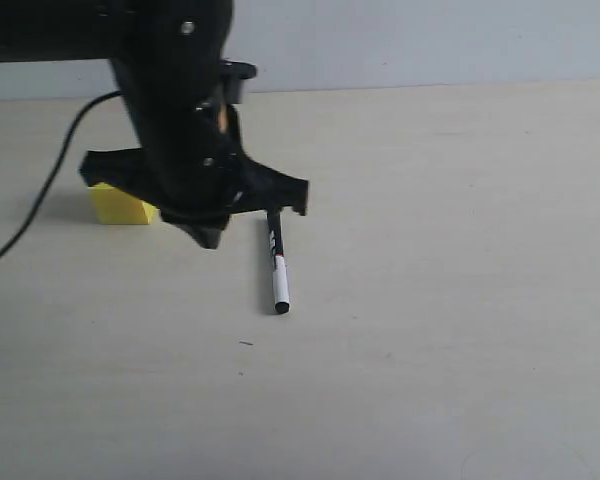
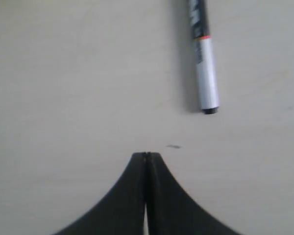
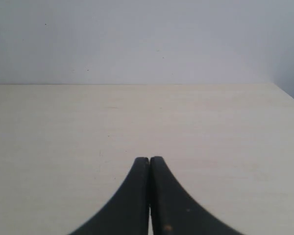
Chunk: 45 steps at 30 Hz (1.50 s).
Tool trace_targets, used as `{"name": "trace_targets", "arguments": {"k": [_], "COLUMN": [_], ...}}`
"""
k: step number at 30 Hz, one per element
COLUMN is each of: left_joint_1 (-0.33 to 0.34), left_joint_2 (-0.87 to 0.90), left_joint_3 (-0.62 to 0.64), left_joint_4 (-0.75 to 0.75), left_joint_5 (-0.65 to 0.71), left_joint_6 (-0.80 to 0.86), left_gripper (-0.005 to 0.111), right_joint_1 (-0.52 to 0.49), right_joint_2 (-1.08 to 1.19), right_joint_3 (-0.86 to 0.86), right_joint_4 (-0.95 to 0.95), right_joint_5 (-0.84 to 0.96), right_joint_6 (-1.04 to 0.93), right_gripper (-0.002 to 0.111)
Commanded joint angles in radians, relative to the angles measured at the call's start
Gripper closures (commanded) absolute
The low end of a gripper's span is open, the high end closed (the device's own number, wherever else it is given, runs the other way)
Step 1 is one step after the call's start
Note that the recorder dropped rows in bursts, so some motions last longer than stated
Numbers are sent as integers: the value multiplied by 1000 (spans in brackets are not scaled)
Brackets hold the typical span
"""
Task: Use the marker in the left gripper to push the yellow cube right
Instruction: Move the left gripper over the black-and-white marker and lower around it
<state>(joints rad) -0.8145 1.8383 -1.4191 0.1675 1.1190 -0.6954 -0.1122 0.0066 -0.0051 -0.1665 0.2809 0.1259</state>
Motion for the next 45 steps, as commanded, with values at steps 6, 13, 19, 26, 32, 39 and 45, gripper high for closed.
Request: {"name": "trace_targets", "arguments": {"k": [6, 13, 19, 26, 32, 39, 45], "left_joint_1": [-33, -33, -33, -31, -6, -2, -2], "left_joint_2": [250, 313, 341, 385, 407, 408, 410], "left_joint_3": [-243, -314, -314, -314, -314, -314, -314], "left_joint_4": [-70, -68, -66, -51, -58, -66, -66], "left_joint_5": [1, 5, 3, -7, -10, -1, -3], "left_joint_6": [44, 52, 13, -19, -19, -26, -71], "left_gripper": [105, 58, 46, 46, 46, 46, 70], "right_joint_1": [-4, -4, -4, -4, -4, -4, -4], "right_joint_2": [-7, -7, -7, -7, -7, -7, -7], "right_joint_3": [5, 5, 5, 5, 5, 5, 5], "right_joint_4": [-2, -2, -2, -2, -2, -2, -2], "right_joint_5": [-15, -15, -15, -15, -15, -15, -15], "right_joint_6": [2, 2, 2, 2, 2, 2, 2], "right_gripper": [108, 108, 108, 108, 108, 108, 108]}}
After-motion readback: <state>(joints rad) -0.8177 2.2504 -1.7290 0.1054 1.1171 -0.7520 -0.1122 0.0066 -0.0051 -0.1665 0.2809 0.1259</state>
